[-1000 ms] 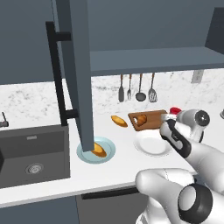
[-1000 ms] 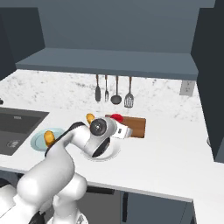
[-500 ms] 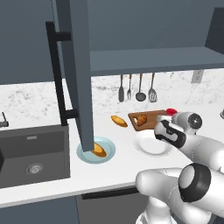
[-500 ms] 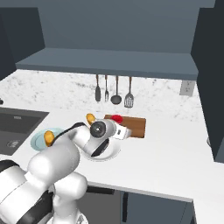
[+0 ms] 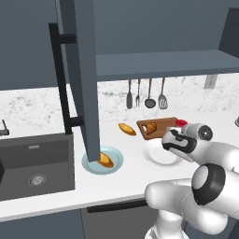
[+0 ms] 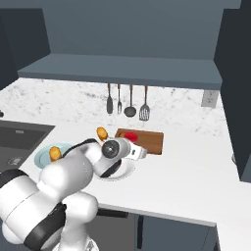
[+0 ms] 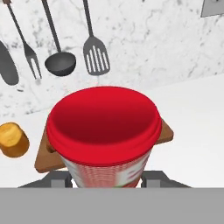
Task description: From the different types of pastries on the counter, select a croissant and place it on the cutting board. Then retrieve a jar of jam from the cabinet and place it alongside the croissant on the cutting board.
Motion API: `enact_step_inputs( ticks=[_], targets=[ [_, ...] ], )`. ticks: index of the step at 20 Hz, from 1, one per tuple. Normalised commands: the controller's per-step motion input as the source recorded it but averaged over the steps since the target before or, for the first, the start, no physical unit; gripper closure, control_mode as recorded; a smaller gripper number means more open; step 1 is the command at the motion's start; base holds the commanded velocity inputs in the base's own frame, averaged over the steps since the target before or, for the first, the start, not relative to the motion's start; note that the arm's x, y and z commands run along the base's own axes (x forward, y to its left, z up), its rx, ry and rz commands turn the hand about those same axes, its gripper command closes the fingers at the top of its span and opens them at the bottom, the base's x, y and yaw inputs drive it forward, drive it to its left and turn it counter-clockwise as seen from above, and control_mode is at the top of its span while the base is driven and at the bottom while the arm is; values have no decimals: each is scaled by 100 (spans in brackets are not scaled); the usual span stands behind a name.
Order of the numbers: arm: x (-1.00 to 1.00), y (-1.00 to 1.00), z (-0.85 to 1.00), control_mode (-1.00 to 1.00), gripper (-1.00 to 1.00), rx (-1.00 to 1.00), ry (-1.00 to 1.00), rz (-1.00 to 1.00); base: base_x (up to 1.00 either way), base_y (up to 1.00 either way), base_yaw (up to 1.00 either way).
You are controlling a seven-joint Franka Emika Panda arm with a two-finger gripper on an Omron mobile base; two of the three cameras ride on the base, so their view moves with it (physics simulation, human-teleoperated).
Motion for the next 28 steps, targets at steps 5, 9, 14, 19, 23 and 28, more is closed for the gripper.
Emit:
enact_step_inputs(
  ticks=[5,9,14,19,23,28],
  targets=[
    [21,0,-26,-100,100,0,0,0,0,0,0],
    [8,0,-10,-100,100,0,0,-1,0,0,0],
    [12,0,-2,-100,100,0,0,-2,0,0,0],
    [29,0,-1,-100,100,0,6,-5,0,0,0],
    [25,0,-9,-100,100,0,10,-7,0,0,0],
    [25,0,-7,-100,100,0,7,-7,0,0,0]
  ],
)
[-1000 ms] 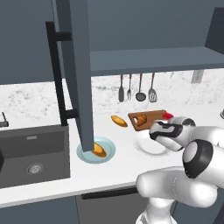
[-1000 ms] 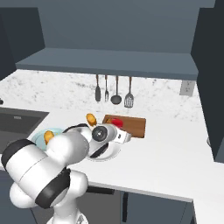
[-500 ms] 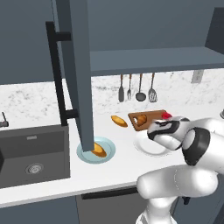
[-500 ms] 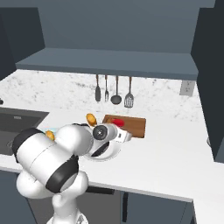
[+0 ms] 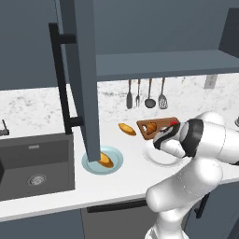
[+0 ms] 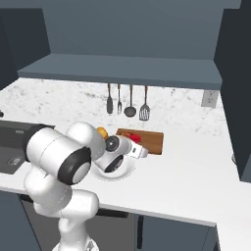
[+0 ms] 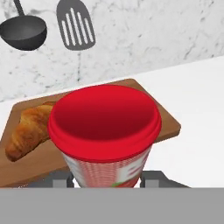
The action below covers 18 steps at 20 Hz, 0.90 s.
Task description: From the different types of pastries on the counter, select a croissant and place it on the cutting board. Then retrieve a jar of jam from the cabinet and place it alongside the croissant on the cutting board.
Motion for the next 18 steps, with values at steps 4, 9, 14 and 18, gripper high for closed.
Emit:
enact_step_inputs(
  ticks=[4,9,14,18],
  targets=[
    [42,0,0,-100,100,0,3,-7,0,0,0],
    [45,0,-12,-100,100,0,2,-6,0,0,0],
    [9,-6,-38,-100,100,0,0,-2,0,0,0],
    [21,-15,-40,-100,100,0,0,0,0,0,0]
  ],
)
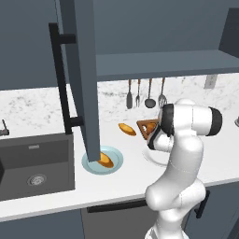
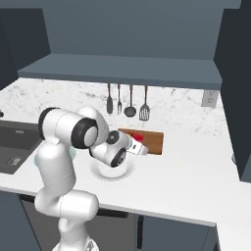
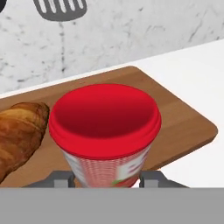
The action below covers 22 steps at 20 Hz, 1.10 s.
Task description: From the different types of pastries on the counter, select a croissant and place it on the cutting board. Then retrieve a jar of jam from the cabinet and place it alongside the croissant on the cutting board.
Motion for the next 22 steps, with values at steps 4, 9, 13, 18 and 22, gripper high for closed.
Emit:
enact_step_inputs(
  ticks=[4,9,13,18,22],
  targets=[
    [72,-15,-33,-100,100,0,0,0,0,0,0],
    [69,-19,-52,-100,100,0,0,0,0,0,0],
    [38,-24,-58,-100,100,0,0,0,0,0,0],
    [-15,-16,-60,-100,100,0,0,0,0,0,0],
    [-32,-8,-67,-100,100,0,0,0,0,0,0]
  ],
)
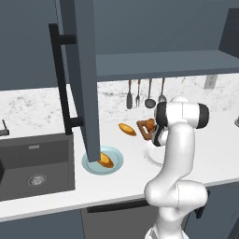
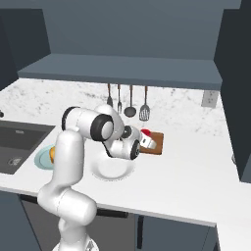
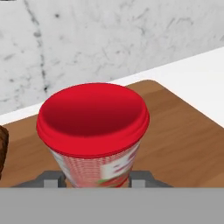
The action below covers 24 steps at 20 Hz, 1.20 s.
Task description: From the different types of pastries on the counter, select a croissant and place it on the cutting board. Then retrieve a jar of jam from the cabinet and place it alongside the croissant on the cutting board.
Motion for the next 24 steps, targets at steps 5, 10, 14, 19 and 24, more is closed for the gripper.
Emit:
enact_step_inputs(
  ticks=[5,10,14,19,24],
  targets=[
    [-15,-1,-62,-100,-100,0,0,0,0,0,0],
    [-29,-2,-57,-100,-100,0,0,0,0,0,0],
    [-68,-10,-54,-100,-100,0,0,0,0,0,0],
    [-86,-11,-47,-100,-100,0,0,0,0,0,0],
    [-90,-5,4,-100,-100,0,-3,1,0,0,0]
  ],
)
